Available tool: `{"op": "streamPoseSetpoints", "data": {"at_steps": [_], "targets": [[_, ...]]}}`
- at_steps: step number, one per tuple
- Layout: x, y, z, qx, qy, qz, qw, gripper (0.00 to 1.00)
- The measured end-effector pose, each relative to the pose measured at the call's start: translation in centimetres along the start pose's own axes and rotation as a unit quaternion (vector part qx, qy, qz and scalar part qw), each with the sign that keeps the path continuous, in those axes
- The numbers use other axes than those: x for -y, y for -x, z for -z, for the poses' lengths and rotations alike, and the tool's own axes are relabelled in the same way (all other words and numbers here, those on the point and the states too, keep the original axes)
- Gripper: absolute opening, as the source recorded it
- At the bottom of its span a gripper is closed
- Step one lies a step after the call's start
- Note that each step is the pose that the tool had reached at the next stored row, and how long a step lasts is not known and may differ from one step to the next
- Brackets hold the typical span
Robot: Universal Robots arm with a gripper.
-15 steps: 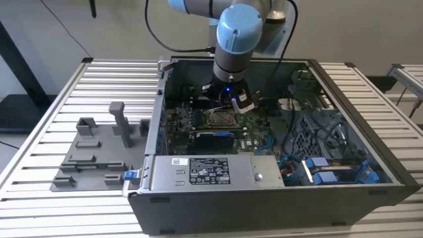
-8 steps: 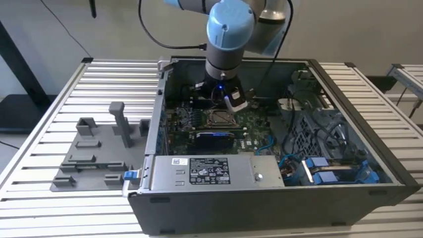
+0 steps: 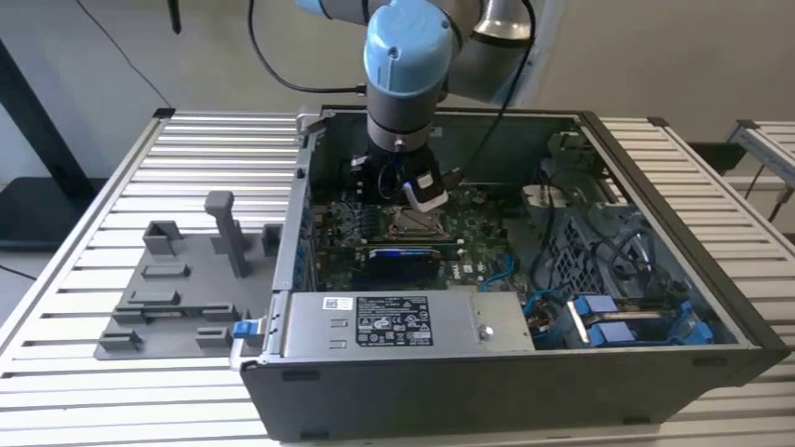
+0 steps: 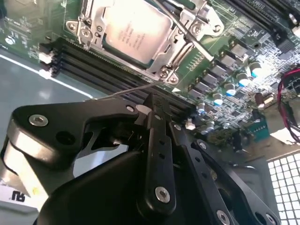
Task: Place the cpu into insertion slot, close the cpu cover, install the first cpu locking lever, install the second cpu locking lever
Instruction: 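Install the first cpu locking lever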
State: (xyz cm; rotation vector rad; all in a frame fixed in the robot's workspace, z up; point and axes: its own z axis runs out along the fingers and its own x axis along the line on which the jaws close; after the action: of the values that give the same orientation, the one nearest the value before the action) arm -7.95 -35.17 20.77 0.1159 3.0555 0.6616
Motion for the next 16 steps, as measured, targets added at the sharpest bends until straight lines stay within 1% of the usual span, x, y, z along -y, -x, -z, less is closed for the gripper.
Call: {"op": "streamPoseSetpoints", "data": {"at_steps": [4,11,14,16], "targets": [[0.18,0.0,-0.4,0.0001,0.0,0.0,1.0,0.11],[0.23,0.0,-0.51,0.0001,0.0,0.0,1.0,0.11],[0.27,0.0,-0.64,0.0001,0.0012,0.0,1.0,0.11],[0.3,0.0,-0.78,0.0,0.0012,0.0,1.0,0.11]]}}
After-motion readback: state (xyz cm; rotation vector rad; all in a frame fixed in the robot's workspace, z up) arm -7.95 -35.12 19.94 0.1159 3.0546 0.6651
